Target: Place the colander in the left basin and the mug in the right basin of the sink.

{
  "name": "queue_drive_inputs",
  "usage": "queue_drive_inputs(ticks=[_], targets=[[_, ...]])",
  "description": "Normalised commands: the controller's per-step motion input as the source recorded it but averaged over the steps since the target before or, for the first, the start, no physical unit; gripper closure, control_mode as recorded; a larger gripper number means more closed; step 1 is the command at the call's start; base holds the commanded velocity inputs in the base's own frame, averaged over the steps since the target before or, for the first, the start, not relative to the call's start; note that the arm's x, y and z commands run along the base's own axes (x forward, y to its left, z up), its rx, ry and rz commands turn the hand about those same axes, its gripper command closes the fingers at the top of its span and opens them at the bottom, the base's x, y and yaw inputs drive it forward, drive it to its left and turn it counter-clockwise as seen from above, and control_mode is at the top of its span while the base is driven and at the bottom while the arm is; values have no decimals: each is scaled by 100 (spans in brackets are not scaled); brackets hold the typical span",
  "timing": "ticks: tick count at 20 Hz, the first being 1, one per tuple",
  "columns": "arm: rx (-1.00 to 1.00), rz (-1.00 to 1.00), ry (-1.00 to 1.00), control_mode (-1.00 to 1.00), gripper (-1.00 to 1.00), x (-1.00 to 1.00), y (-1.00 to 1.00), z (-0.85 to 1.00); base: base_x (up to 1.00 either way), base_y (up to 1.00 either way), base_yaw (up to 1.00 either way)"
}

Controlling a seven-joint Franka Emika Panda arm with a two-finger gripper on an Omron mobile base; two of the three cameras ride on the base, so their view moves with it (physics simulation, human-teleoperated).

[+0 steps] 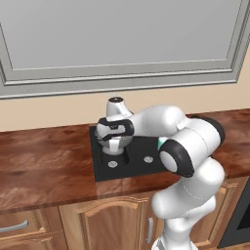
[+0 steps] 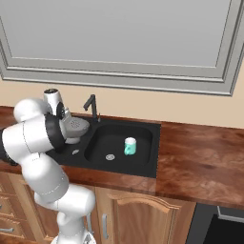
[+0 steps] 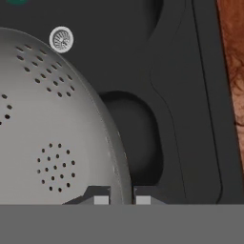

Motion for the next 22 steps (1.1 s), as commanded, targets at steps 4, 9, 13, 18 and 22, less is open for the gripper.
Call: queue_drive_inputs(ticks=[4, 9, 13, 18, 22], targets=[[0, 0, 0, -100, 100, 2, -11, -13, 0, 0, 0], [0, 0, 0, -100, 100, 6, -7, -18, 0, 0, 0], [0, 0, 0, -100, 100, 7, -6, -20, 0, 0, 0], [0, -1, 0, -100, 100, 10, 0, -17, 0, 0, 0], [0, 0, 0, -100, 100, 8, 0, -14, 0, 0, 0]])
